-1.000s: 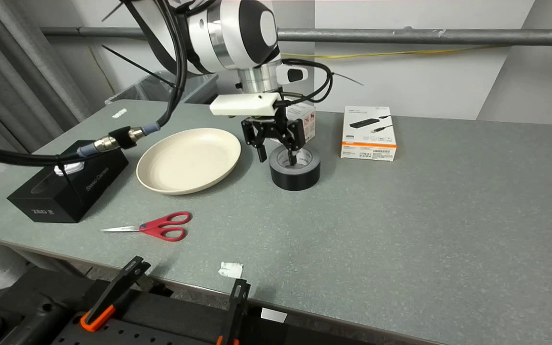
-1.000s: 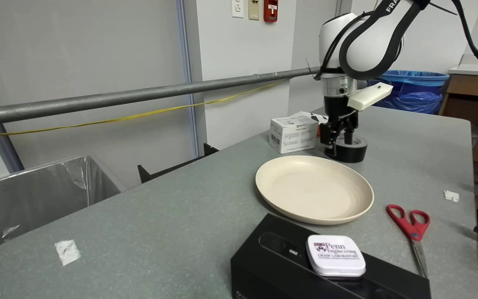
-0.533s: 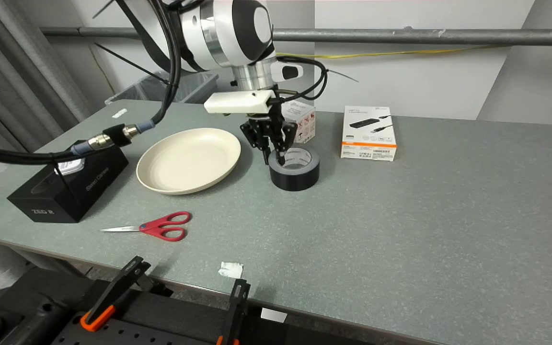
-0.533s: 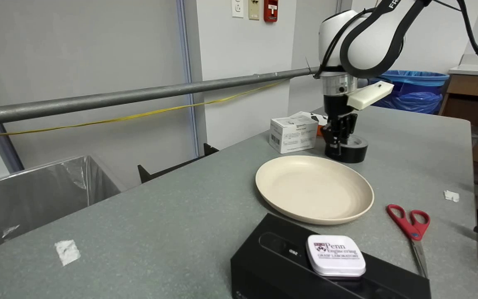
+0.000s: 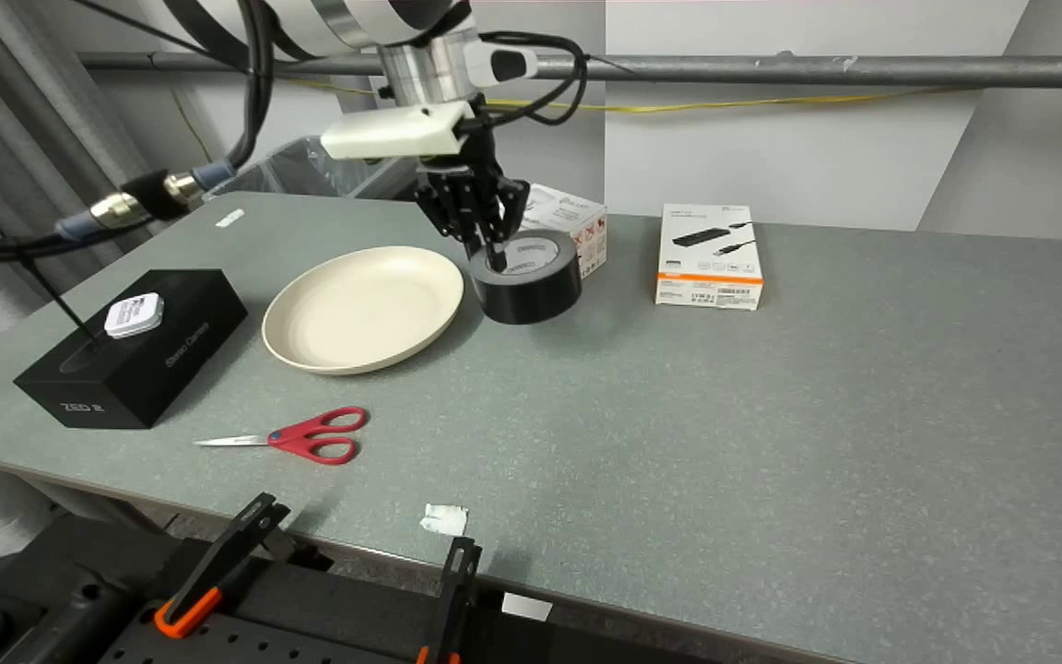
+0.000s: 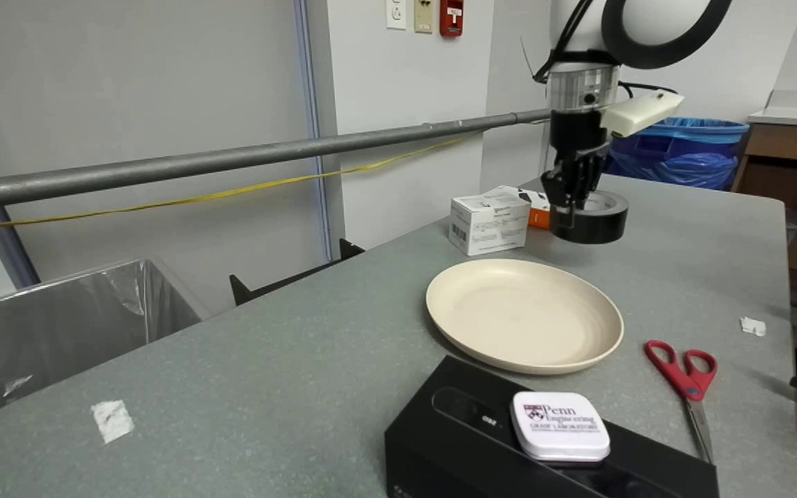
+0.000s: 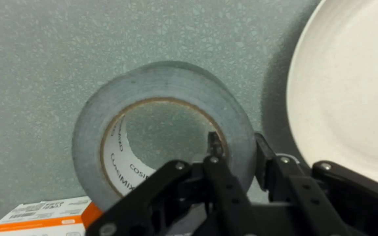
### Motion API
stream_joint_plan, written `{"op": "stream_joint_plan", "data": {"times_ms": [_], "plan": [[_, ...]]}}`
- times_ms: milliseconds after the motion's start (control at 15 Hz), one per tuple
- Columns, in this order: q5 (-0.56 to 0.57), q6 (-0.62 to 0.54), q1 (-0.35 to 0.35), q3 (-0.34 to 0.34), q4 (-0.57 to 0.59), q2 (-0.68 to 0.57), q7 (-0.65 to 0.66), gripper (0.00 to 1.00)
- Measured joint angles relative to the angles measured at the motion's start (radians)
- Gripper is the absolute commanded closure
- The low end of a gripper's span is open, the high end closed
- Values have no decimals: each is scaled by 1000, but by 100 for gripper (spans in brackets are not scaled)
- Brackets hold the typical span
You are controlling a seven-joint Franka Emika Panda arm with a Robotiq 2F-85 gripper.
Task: Put the tape on the plate
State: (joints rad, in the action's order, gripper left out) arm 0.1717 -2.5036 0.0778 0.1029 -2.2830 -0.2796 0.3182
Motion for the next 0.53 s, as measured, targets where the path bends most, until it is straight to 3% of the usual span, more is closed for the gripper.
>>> {"op": "stream_joint_plan", "data": {"times_ms": [267,333,533], "plan": [[-4,-5,33,-77,-115,167,0,94],[-6,-5,40,-103,-133,196,1,74],[-12,-4,52,-153,-166,237,3,74]]}}
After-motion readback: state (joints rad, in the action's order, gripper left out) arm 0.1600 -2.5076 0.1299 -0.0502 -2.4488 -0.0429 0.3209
